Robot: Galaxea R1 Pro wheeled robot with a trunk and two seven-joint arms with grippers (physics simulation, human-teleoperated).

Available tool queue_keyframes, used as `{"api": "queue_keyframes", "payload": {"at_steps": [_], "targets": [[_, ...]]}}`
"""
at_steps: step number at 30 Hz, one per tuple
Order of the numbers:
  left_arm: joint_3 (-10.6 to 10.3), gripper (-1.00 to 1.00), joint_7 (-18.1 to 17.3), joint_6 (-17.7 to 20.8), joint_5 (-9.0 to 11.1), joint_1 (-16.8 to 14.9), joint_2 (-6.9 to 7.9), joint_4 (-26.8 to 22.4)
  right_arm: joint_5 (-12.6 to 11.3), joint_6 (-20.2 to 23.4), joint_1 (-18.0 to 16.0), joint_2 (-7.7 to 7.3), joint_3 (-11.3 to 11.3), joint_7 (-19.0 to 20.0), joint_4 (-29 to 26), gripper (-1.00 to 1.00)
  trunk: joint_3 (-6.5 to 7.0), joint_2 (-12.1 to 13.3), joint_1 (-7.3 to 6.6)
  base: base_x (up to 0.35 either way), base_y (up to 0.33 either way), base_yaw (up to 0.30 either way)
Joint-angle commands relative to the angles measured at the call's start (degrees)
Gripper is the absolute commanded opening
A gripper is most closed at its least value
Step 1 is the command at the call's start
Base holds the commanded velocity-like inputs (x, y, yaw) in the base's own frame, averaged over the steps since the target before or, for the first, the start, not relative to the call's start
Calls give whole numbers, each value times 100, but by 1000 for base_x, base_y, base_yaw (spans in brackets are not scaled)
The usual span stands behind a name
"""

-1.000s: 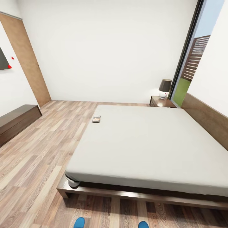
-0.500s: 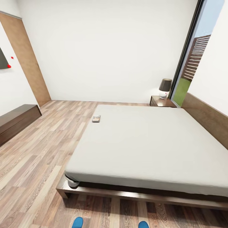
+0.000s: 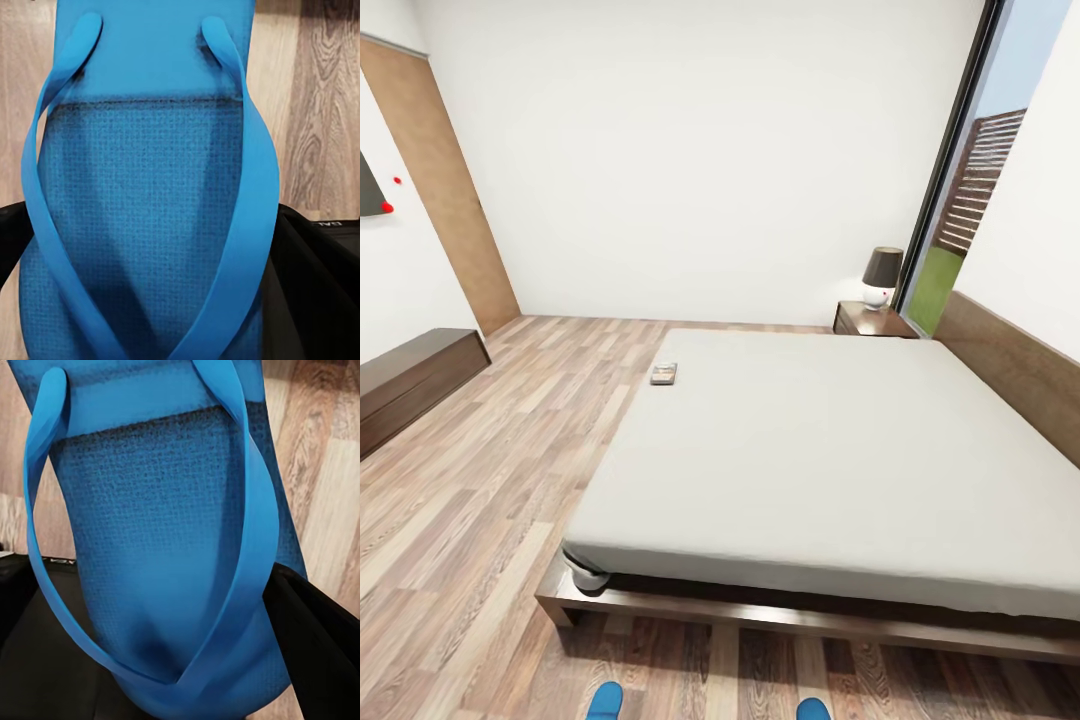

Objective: In the bedroom, move the book from the bed onto either nightstand, and place the two sandals side by side next to the bed.

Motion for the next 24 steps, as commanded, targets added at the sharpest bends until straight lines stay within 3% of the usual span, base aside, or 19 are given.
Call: {"api": "queue_keyframes", "payload": {"at_steps": [1, 24], "targets": [[-39, -100, -13, -2, 58, -3, 4, -3, 42, -2, -2, 5, -49, 32, -11, -100, -27, -47, 23, 0, 0, 0], [-44, -100, -10, -101, 54, -8, 12, -20, 73, 45, -16, 27, -43, 9, -53, -100, -631, -970, 529, 0, 0, 0]]}}
